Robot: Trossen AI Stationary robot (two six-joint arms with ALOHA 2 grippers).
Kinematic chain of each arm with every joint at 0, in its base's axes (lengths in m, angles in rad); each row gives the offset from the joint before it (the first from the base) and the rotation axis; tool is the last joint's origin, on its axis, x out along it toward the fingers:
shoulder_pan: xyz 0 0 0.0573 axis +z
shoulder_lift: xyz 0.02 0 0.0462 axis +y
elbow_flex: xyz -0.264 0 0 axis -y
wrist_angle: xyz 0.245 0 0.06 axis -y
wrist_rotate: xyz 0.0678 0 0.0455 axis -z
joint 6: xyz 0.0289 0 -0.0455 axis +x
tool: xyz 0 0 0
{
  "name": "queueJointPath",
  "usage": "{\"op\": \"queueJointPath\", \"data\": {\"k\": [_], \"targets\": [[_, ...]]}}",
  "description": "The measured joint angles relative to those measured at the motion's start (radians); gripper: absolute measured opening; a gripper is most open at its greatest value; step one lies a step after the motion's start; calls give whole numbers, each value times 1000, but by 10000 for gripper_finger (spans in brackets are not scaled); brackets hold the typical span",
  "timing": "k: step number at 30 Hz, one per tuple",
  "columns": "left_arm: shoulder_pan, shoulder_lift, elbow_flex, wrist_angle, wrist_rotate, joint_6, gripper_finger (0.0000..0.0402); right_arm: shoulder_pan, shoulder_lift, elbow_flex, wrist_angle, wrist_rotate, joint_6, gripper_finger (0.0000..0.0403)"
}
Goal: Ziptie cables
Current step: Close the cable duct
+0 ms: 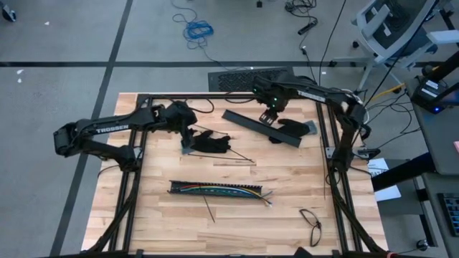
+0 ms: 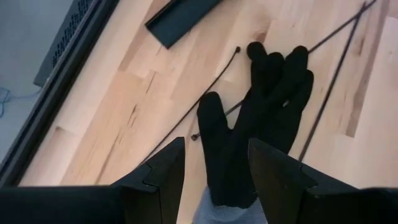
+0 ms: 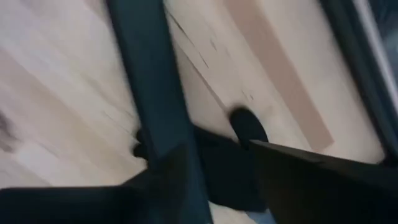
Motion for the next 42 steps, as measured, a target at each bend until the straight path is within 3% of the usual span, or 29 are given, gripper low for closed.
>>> {"op": "queueJointPath", "data": {"k": [4,8,14,35,42], "targets": [[-1,-17,0,-4,-1,13,173,-28,73,-1,-19,11,-29,221],[2,-23,0,-4,-2,14,173,-29,117,-1,3,17,-33,238],[2,-22,0,-9,-4,12,173,-31,176,-25,31,-57,-32,215],[2,-22,0,-23,-6,3,173,-81,178,-194,251,-212,-21,171],[2,-22,0,-23,-6,0,173,-122,172,-258,285,-255,-5,134]]}}
